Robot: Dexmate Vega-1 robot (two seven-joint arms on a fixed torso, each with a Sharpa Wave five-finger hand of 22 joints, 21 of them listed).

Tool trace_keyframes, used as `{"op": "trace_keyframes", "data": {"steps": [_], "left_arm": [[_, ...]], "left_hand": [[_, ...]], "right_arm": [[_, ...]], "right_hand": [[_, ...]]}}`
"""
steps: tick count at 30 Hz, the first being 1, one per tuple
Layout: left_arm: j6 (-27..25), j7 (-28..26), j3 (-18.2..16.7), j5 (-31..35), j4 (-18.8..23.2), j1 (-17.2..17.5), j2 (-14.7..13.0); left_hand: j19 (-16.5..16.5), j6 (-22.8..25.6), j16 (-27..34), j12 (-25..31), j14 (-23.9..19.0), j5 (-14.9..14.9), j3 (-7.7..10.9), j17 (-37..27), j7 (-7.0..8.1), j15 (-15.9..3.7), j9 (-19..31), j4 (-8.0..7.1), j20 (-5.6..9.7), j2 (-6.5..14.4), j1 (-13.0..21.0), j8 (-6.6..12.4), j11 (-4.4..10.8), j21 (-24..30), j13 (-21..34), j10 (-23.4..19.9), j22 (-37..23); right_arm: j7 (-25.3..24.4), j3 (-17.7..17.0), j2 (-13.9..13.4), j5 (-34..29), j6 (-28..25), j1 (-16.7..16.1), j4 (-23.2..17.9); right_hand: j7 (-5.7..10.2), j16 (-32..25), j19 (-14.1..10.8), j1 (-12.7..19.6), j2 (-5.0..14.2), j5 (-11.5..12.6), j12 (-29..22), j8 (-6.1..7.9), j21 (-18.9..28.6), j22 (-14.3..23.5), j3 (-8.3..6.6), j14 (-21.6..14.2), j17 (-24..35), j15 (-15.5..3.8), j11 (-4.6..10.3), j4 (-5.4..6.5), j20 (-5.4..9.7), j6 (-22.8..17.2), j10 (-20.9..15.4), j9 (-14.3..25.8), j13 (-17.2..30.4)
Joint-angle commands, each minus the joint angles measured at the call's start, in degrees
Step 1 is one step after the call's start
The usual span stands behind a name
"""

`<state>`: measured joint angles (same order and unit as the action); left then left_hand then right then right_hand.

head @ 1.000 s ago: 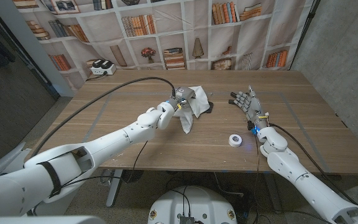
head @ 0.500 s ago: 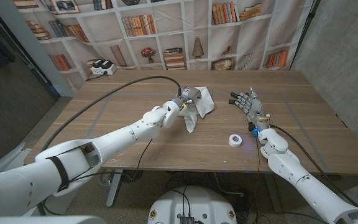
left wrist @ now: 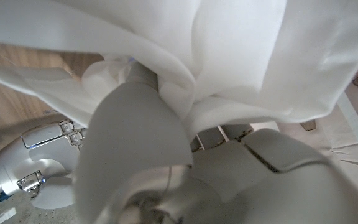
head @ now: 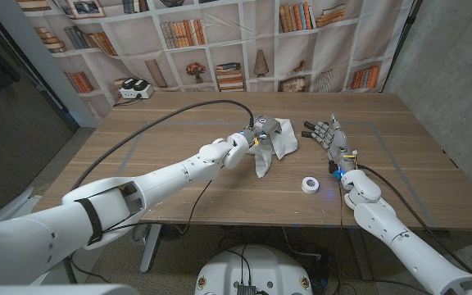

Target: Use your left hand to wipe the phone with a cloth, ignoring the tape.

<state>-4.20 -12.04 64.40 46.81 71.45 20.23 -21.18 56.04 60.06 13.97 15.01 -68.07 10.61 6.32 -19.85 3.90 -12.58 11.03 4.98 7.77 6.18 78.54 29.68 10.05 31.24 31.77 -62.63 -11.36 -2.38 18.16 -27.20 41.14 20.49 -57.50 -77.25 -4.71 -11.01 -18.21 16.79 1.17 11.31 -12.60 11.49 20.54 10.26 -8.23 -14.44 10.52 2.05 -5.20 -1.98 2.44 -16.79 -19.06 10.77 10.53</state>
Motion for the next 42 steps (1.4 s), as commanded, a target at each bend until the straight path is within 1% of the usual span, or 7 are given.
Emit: {"op": "trace_keyframes", "data": {"steps": [1,13,19,30,42], "left_arm": [[-1.7,0.4,-0.8,-0.3,2.2,1.3,-1.8],[-7.8,2.2,-4.8,-1.0,8.2,5.6,-7.2],[-9.8,2.2,-6.9,-1.6,10.9,7.6,-9.3],[-10.6,1.4,-8.5,-2.0,12.4,9.1,-10.1],[-9.1,0.1,-9.2,-1.9,12.2,8.5,-9.9]], "left_hand": [[-0.2,0.3,0.4,-0.2,-0.4,0.3,0.18,-0.2,0.04,-0.58,0.2,-0.35,0.17,0.1,0.2,0.07,1.51,0.2,0.3,-1.6,-0.1],[-0.4,0.4,0.3,-0.4,-0.4,0.3,0.22,-0.4,-0.05,-0.61,0.2,-0.33,0.13,0.1,0.3,0.06,1.51,0.5,0.5,-1.6,0.0],[-0.4,0.4,0.3,-0.5,-0.4,0.3,0.23,-0.5,-0.05,-0.61,0.2,-0.32,0.16,0.1,0.3,0.03,1.51,0.7,0.5,-1.6,0.0],[-0.5,0.4,0.3,-0.6,-0.4,0.3,0.23,-0.7,-0.06,-0.59,0.2,-0.35,0.18,0.1,0.3,-0.04,1.47,0.9,0.7,-1.6,0.0],[-0.6,0.4,0.2,-0.8,-0.3,0.3,0.24,-0.8,-0.07,-0.56,0.2,-0.38,0.14,0.1,0.2,-0.08,1.50,1.1,0.8,-1.6,0.1]], "right_arm": [[0.1,-0.2,-0.8,-0.5,0.5,-0.3,-1.3],[-0.1,-0.3,-1.7,-1.0,0.2,-0.7,-2.8],[-0.2,-0.3,-2.2,-1.2,-0.2,-1.1,-3.7],[-1.1,-0.4,-2.6,-1.6,-0.3,-2.0,-4.9],[-1.8,-0.1,-2.7,-2.5,-0.4,-2.0,-5.7]], "right_hand": [[0.29,0.1,-0.3,0.5,0.12,0.0,0.1,-0.15,-0.2,0.1,0.00,-0.4,0.1,-0.23,0.07,-0.24,0.22,-0.4,-0.5,0.2,0.2],[0.25,0.2,-0.4,0.5,0.13,0.0,0.1,-0.13,-0.4,0.2,0.05,-0.4,0.1,-0.24,-0.01,-0.26,0.15,-0.5,-0.6,0.2,0.2],[0.25,0.2,-0.4,0.4,0.14,0.0,0.1,-0.13,-0.4,0.2,0.08,-0.4,0.1,-0.17,0.01,-0.27,0.13,-0.6,-0.6,0.2,0.2],[0.24,0.2,-0.4,0.4,0.15,0.0,0.1,-0.14,-0.6,0.2,0.13,-0.4,0.1,-0.17,-0.03,-0.29,0.11,-0.5,-0.6,0.2,0.2],[0.24,0.2,-0.5,0.4,0.16,0.0,0.1,-0.15,-0.8,0.2,0.18,-0.4,0.1,-0.18,0.00,-0.34,0.12,-0.6,-0.6,0.2,0.2]]}}
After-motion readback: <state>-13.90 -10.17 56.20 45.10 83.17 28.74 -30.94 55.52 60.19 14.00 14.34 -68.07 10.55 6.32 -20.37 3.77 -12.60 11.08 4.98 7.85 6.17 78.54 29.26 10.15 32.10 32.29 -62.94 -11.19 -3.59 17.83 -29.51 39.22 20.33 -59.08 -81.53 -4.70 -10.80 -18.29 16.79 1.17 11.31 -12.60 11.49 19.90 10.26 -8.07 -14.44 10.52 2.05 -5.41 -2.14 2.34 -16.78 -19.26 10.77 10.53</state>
